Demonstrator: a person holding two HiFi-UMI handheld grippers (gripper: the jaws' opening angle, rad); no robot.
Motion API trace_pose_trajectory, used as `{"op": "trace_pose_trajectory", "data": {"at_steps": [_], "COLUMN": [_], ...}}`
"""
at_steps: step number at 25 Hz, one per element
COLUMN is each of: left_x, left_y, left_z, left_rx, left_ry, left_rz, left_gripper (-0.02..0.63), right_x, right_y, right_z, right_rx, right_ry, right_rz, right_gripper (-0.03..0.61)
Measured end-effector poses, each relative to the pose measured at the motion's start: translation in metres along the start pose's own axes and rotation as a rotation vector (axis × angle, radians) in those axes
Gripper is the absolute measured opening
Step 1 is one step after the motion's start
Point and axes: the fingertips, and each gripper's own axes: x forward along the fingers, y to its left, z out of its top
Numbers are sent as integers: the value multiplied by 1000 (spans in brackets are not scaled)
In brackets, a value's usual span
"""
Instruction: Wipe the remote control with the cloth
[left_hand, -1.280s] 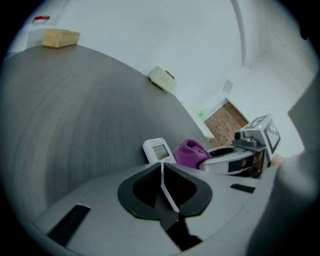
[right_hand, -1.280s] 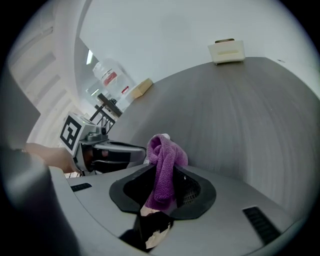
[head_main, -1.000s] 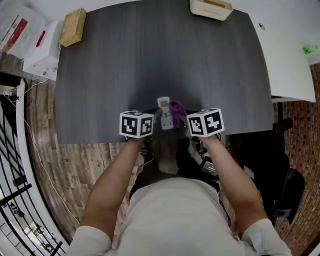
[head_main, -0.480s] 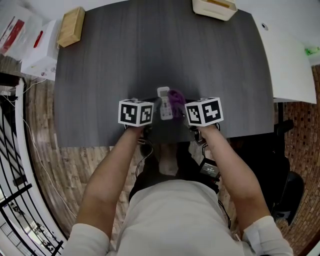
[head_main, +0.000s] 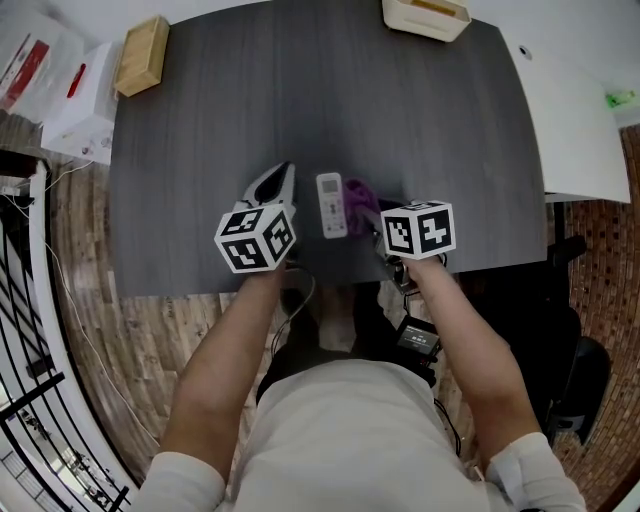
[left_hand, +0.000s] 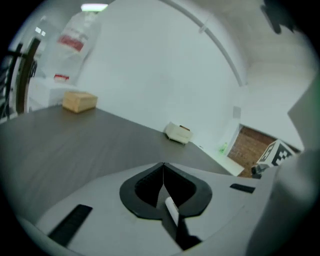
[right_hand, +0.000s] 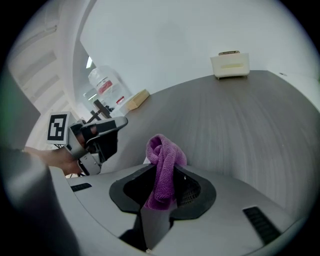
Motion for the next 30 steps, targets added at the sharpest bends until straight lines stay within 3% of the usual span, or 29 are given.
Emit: {"op": "trace_pose_trajectory", "data": {"at_steps": [3, 6, 10, 16, 20, 27, 30], "left_x": [-14, -30, -52, -72, -89, -128, -140], "left_y": [-4, -19, -34, -26, -30, -33, -28], "left_z": [38, 75, 93, 52, 31, 15, 10], "left_rx": [173, 226, 145, 19, 19, -3, -13], "left_ry": [-109, -201, -217, -92, -29, 2, 13], "left_rz": [72, 42, -66, -168, -228, -335, -355], "left_gripper": [6, 6, 6, 6, 6, 5, 5], "right_x": [-8, -20, -39, -54, -66, -102, -115], "right_y": [6, 10, 3, -25, -39, -29, -27], "right_z": [2, 6, 13, 12, 17, 11, 10], "right_rx": [-6, -12, -17, -43, -93, -144, -223], "right_ry": [-28, -68, -120, -164, -210, -290, -298], "right_rz": [6, 8, -15, -114, -195, -272, -344], "right_gripper": [107, 106, 106, 107, 107, 107, 106]}}
